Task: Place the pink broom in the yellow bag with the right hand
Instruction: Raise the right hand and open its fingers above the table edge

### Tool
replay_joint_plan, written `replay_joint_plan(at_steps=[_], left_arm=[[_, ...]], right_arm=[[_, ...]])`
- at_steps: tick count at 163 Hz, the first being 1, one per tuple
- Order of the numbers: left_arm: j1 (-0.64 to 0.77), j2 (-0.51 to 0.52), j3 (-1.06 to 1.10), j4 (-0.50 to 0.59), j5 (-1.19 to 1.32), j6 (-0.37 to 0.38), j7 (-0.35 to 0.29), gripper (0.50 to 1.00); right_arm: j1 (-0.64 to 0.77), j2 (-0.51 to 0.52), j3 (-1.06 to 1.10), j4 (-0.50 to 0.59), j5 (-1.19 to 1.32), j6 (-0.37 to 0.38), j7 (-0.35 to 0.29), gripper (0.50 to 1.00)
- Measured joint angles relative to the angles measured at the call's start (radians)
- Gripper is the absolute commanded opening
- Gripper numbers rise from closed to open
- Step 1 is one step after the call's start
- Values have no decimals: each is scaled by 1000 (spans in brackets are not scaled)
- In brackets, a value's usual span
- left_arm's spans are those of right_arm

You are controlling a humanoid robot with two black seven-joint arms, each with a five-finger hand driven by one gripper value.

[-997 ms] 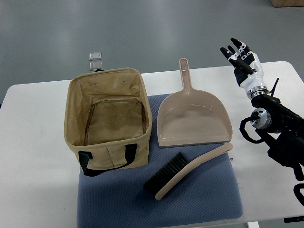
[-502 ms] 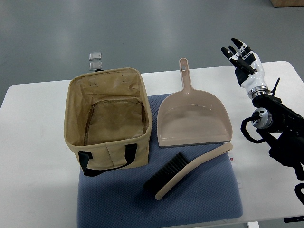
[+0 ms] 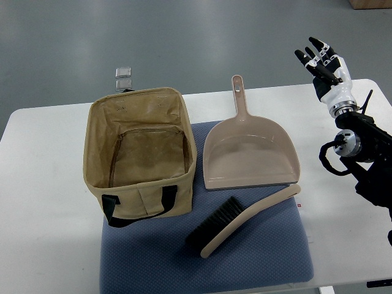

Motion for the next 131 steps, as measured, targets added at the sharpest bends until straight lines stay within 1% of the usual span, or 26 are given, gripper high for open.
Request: replay_joint_plan(at_steps=[63,131], left_arm=[[0,0,0,1,0,0,0,1000],[0,0,0,1,0,0,0,1000]], right_arm=[[33,-27,-32,-2,-5,-22,0,930],[170,-226,-383,4,-32,-39,2,930]])
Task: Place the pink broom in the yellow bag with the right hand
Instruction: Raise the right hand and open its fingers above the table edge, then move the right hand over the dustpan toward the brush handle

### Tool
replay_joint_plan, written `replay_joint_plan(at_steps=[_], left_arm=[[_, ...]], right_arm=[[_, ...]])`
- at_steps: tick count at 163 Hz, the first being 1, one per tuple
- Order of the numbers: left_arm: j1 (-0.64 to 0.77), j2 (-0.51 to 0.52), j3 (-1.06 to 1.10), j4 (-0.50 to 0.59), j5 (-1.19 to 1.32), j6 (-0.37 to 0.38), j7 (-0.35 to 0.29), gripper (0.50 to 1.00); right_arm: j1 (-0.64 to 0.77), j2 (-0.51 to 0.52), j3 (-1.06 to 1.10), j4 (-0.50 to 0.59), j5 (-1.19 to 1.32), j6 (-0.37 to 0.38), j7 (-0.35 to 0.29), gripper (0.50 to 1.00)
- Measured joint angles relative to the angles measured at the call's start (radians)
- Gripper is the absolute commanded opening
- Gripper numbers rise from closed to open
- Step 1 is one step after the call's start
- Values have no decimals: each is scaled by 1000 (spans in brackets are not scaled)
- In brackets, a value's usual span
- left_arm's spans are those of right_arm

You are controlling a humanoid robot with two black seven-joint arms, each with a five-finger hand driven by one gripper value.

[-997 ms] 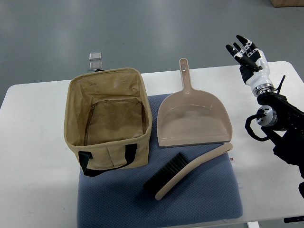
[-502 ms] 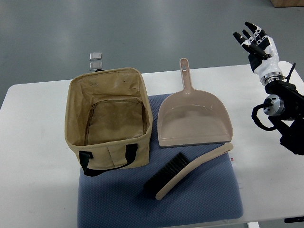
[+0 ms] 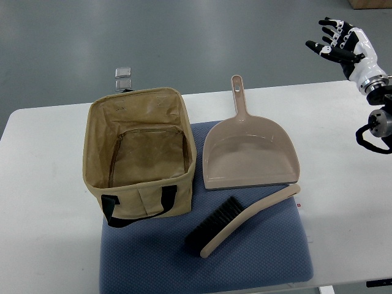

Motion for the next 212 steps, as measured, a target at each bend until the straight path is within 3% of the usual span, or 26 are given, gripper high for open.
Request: replay_joint_plan(at_steps=[59,98,143,170,212], left_arm=[[0,0,0,0,0,0,0,1000],[0,0,0,0,0,0,0,1000],[0,0,0,0,0,0,0,1000],[0,0,0,0,0,0,0,1000],[0,0,0,0,0,0,0,1000]], right_arm=[[133,-81,-223,47,-197,-2,-2,930],[178,-219,-313,259,-624,22,8,930],[221,-369,-314,482,-1059,128,44,930],[230,-394,-316,565,-1190,189,57,930],[199,-383,-335,641,-1290,200,51,928]])
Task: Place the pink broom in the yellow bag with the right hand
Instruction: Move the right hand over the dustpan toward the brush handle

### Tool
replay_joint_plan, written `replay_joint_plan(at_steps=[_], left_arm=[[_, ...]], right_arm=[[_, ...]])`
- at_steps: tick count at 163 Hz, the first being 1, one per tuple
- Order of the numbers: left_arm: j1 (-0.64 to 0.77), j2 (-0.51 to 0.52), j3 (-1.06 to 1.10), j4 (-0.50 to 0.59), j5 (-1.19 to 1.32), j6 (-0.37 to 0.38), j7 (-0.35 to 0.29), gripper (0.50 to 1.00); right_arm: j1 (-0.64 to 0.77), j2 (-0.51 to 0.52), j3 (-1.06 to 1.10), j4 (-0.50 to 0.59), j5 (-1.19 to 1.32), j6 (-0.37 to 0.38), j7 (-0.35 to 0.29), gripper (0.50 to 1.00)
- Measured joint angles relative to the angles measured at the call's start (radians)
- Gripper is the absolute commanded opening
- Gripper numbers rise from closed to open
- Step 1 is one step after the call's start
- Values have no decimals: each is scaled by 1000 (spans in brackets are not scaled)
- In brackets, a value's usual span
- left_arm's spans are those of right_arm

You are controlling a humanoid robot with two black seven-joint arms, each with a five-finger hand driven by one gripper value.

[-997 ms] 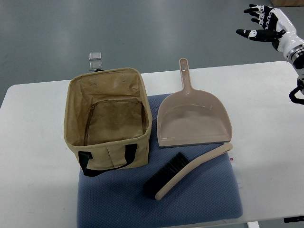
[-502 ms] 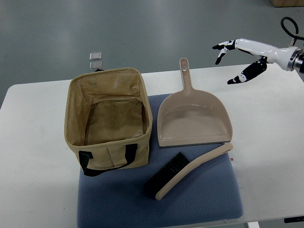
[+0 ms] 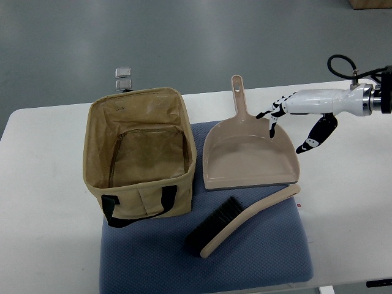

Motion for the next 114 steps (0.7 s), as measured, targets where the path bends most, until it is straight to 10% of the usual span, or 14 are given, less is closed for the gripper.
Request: replay_joint_plan(at_steps=[114], left_arm=[[0,0,0,0,0,0,0,1000]], right_arm=[[-191,81,9,99,-73,-76,-136,928]])
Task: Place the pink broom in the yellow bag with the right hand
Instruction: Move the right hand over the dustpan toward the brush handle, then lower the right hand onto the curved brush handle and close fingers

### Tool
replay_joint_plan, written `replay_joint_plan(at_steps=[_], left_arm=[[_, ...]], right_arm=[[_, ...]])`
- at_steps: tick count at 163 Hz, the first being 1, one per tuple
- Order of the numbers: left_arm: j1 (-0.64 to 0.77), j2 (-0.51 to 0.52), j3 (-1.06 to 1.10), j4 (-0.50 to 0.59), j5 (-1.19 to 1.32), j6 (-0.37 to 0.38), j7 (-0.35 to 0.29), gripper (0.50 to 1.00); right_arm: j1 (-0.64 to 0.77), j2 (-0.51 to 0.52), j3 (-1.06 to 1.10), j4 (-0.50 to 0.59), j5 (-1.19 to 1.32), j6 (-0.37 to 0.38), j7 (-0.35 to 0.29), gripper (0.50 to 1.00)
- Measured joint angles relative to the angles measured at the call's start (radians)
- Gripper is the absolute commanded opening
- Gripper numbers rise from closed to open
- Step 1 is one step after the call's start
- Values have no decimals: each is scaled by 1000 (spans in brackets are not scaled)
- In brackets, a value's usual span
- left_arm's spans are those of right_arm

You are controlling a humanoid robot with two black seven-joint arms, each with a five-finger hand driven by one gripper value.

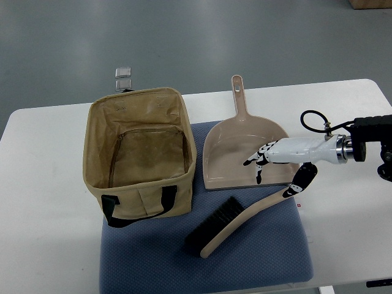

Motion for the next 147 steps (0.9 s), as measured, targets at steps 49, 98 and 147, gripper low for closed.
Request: replay_joint_plan(at_steps=[49,98,147], left_arm=[[0,0,0,0,0,0,0,1000],[0,0,0,-1,0,0,0,1000],[0,0,0,-1,0,0,0,1000]], right_arm=[[-54,38,2,16,-17,-26,-23,928],[-93,41,10,14,-34,-81,-41,928],[-178,38,89,13,-70,-133,-50,928]])
